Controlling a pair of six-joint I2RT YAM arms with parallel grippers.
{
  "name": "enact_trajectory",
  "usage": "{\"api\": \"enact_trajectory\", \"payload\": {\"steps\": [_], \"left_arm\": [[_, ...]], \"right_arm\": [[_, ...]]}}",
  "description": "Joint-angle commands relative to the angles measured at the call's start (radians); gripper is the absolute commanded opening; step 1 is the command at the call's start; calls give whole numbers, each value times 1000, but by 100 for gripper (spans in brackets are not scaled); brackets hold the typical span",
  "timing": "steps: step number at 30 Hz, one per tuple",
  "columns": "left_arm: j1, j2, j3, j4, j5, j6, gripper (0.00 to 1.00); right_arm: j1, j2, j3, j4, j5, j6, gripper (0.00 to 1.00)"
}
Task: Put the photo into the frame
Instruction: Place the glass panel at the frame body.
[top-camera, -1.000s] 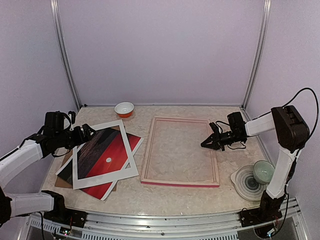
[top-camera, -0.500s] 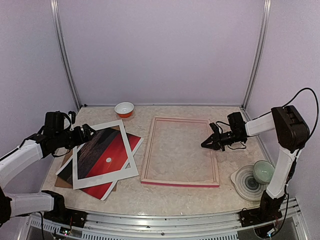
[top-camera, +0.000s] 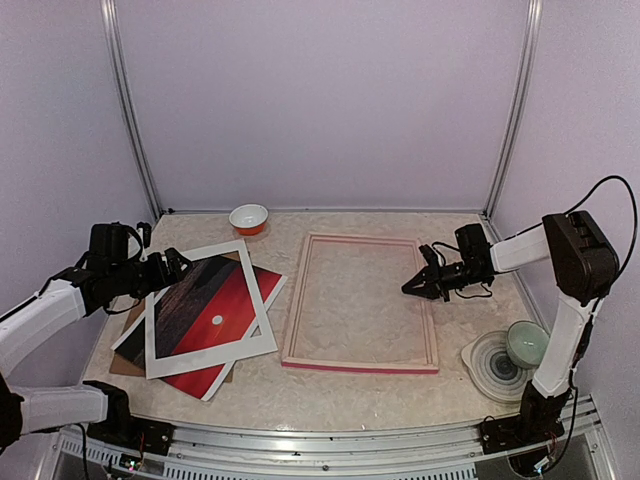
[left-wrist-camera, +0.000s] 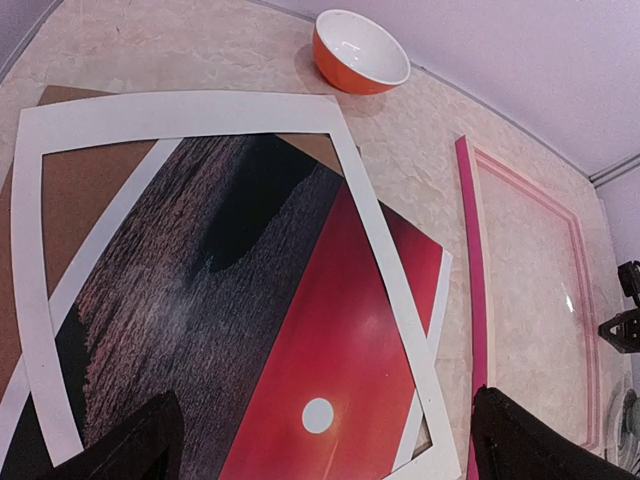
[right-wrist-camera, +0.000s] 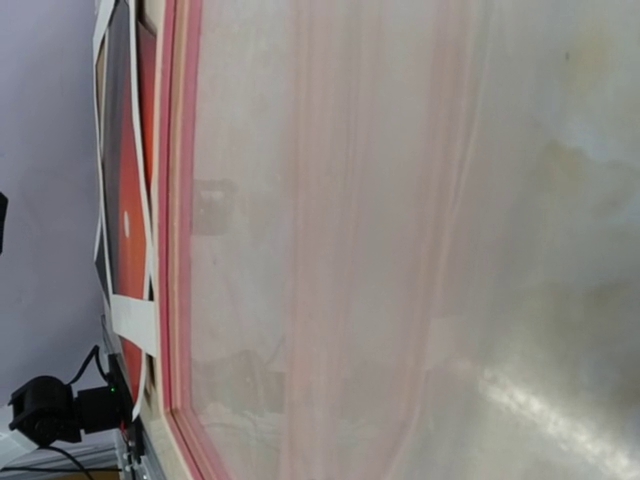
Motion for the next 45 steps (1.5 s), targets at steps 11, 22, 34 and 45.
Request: {"api": "enact_trajectory", "payload": {"steps": [11,22,34,45], "left_arm": [[-13,-4,-10,-4,-11,14,99],[-13,-5,-10,-3,-12,14,99],[-14,-4,-10,-3,-10,14,99],[-14,-5,-10,-2,-9,14,99]], "right_arm": [[-2,-7,4,23,-8,4,18],[1,-26,15,-21,13,-10,37],[5,-68,37,-123,83,-47,47],[7,-99,58,-206,148,-81,50]]}}
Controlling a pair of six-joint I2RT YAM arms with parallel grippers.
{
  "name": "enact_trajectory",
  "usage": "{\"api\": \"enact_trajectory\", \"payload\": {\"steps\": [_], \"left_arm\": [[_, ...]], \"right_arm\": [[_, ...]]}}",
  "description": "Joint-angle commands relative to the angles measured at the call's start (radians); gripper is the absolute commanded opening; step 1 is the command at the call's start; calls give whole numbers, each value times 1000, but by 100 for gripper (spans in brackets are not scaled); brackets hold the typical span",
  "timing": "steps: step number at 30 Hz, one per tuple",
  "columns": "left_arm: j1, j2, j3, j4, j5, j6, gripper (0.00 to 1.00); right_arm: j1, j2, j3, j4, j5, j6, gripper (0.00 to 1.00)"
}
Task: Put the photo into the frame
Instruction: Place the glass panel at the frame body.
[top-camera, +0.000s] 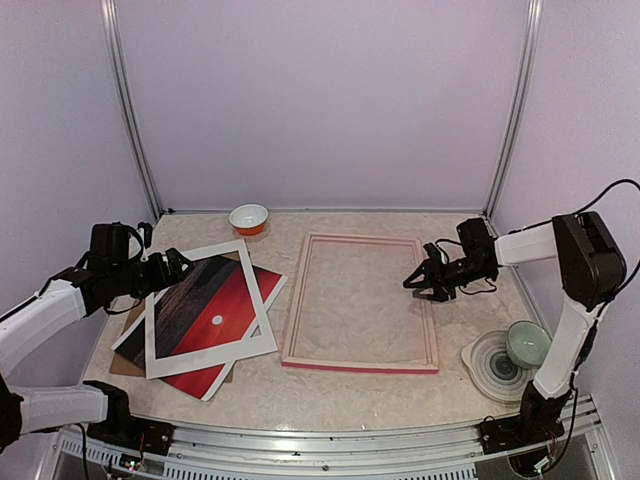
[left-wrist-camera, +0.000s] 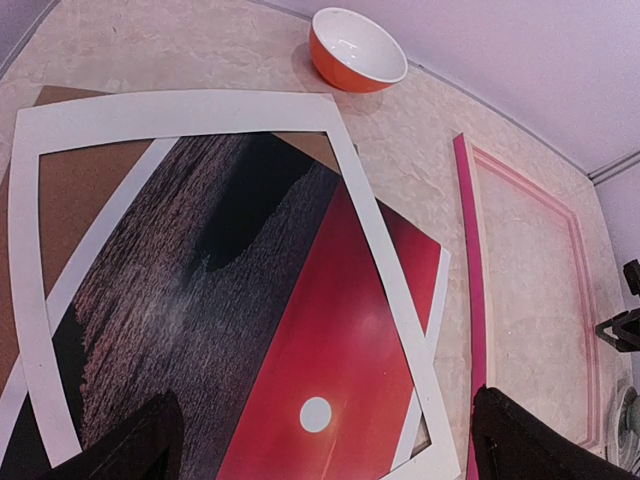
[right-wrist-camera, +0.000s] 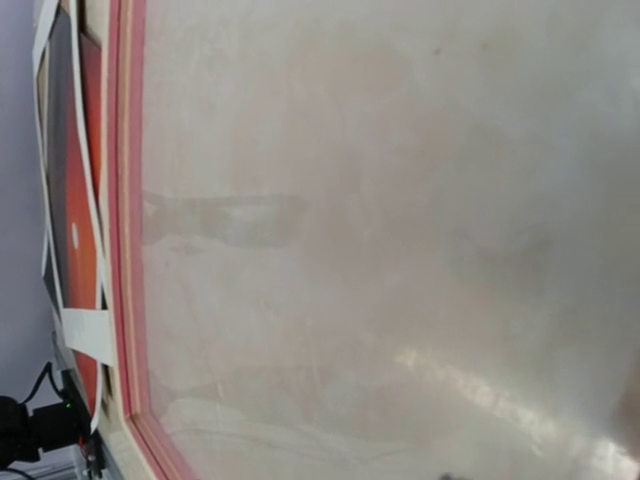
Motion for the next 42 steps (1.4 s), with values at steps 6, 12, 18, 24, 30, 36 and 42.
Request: {"api": "enact_trajectory", "payload": {"steps": [6,12,18,24,30,36,42], "left_arm": [[-4,-4,-9,-1,-6,14,99],[-4,-2,-10,-1,-6,14,99],[-4,-4,-10,-2,-7,14,99],[-6,-5,-10,-1,-7,12,99],[-7,-7,-10,-3,-9,12,99],[-9,-5,-10,-2,-10,12,99],[-9,-5,-10,-3,-13,11,99]], "right_arm": [[8,-68,45,-123,111,-68,50],[8,-98,48,-179,189,-94,50],[8,-136,49,-223,276,-116,50],[8,-168,68,-255,365,-135,51],[8,-175,71,-255,429,-138,51],[14,-166,95,-258,587,-142,52],[33,-112,139,-266,677,-154,53]]}}
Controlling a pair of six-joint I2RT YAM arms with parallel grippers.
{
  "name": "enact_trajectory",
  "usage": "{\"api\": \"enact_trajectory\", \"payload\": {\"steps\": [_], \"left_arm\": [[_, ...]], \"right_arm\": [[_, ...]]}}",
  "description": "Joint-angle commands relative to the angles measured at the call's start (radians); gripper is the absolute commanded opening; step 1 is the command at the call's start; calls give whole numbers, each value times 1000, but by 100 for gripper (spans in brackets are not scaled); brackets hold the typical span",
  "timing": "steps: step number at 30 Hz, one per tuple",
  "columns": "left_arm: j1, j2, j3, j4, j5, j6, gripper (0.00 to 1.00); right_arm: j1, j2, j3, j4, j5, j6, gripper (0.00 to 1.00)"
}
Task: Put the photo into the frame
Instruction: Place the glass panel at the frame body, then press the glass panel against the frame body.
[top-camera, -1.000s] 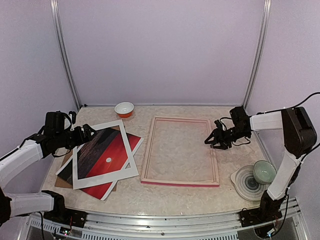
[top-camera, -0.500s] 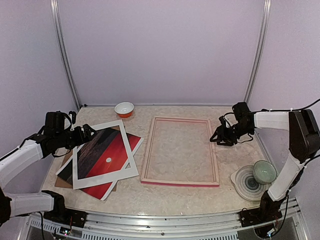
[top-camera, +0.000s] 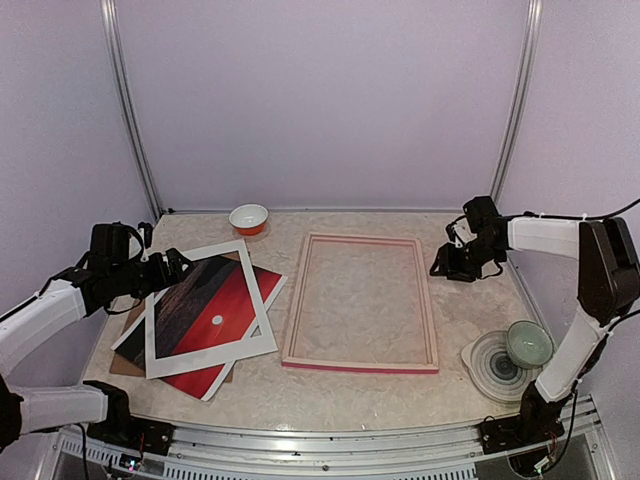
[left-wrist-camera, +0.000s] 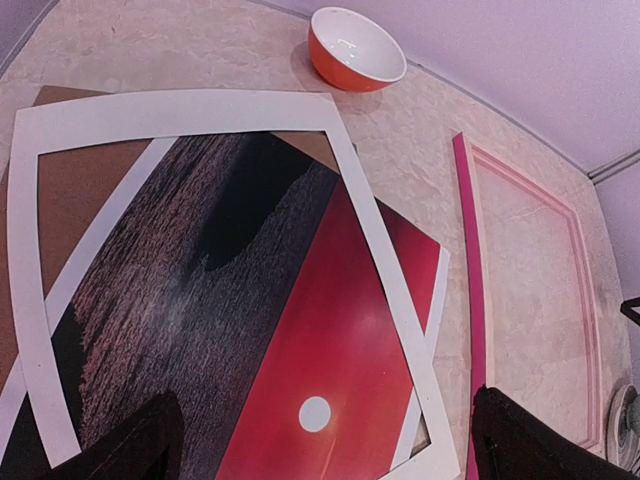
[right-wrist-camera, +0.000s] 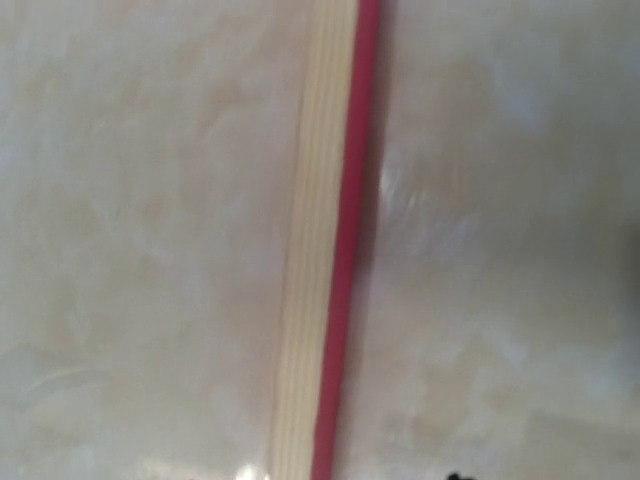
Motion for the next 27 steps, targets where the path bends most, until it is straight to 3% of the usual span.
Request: {"api": "enact_trajectory", "payload": {"steps": [1,27], "left_arm": [[-7,-5,-10,-3,-12,11,99],[-9,-7,-10,-3,-12,11,99]], "right_arm": [[21,44,45,-12,97,-21,53],[124,202,133,-61,260,-51,54]]}}
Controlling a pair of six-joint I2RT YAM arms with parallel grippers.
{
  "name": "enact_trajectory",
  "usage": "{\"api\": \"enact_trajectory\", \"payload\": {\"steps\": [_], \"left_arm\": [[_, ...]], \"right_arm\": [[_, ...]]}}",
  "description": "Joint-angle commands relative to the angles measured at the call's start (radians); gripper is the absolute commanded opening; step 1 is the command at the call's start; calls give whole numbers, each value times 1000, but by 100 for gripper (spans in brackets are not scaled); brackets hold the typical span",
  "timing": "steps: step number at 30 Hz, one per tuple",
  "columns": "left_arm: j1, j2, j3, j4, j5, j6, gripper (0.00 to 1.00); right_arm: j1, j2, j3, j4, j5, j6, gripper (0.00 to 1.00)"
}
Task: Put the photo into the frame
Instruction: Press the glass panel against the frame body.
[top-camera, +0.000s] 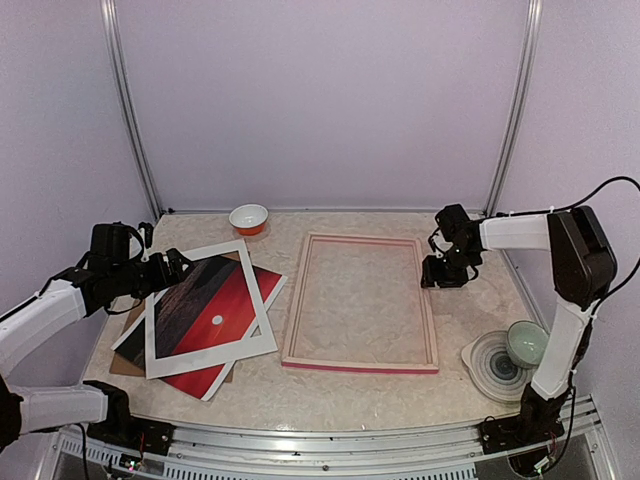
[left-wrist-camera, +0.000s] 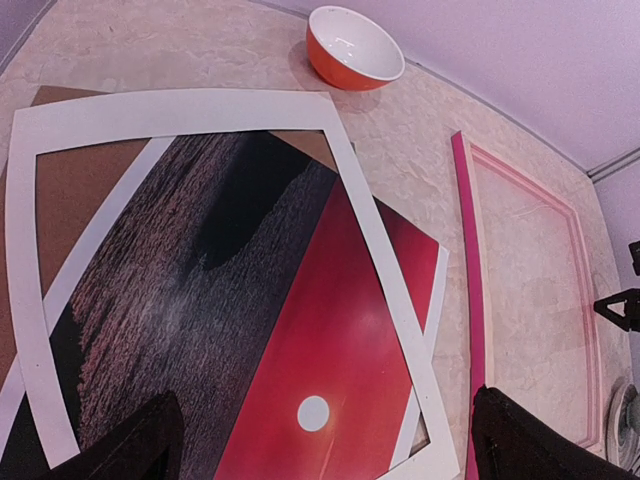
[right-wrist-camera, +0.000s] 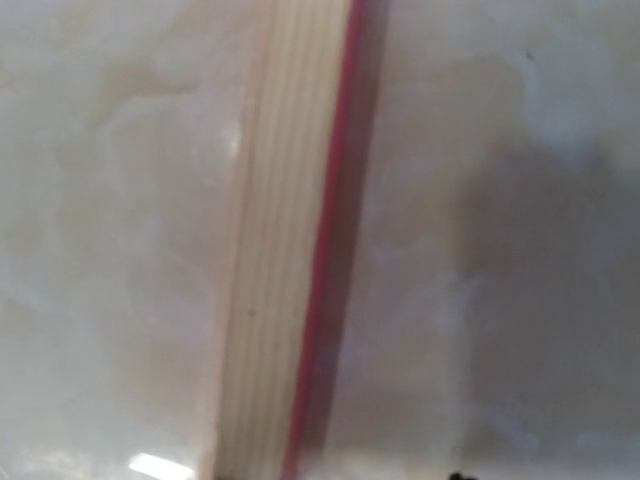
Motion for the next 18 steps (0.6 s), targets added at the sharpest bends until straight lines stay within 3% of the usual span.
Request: {"api": "enact_trajectory", "payload": {"steps": [1,18], "left_arm": [[-6,-6,-10,-3,-11,11,99],[-9,-11,-10,-5,-14,12,99]], "right_arm": [[20,28,28,-33,39,-15,54],[49,78,54,-73,138,-31,54]]}}
